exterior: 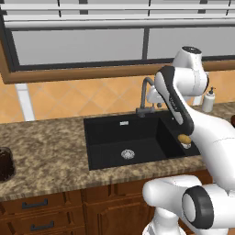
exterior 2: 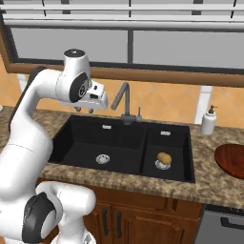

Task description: Pick the potato from the sink and place it in the bowl. Then pick the bowl and place it in the microwave. Then close the microwave door and press the start button.

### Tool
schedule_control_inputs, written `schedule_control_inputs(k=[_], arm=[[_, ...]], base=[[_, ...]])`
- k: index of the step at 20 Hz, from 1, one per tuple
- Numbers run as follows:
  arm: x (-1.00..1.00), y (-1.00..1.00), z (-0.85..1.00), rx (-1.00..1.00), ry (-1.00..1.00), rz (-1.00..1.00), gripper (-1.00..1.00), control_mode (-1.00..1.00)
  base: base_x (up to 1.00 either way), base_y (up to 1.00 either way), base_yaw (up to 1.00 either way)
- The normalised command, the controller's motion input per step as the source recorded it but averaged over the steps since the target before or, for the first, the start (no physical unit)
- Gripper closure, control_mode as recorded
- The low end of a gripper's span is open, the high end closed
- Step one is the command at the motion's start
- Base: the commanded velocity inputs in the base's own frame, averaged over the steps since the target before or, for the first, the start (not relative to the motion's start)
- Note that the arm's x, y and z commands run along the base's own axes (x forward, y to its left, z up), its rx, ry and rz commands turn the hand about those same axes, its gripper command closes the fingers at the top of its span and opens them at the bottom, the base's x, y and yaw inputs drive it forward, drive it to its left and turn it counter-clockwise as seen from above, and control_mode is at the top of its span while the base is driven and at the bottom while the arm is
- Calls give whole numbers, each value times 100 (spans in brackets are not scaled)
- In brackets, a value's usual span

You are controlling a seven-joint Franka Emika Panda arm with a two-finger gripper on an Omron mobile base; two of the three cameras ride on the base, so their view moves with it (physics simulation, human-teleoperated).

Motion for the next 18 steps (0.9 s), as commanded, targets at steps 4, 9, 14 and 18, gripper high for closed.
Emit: schedule_control_inputs(k=[4,9,14,18], arm=[[0,-24,-12,2,-7,0,-100,-100],[-21,-100,-5,26,-12,0,-100,-100],[-10,-100,-3,34,-6,0,-100,-100],[-1,-100,-13,30,-3,2,-100,-100]], base=[[0,0,0],[0,0,0],[0,0,0],[0,0,0]])
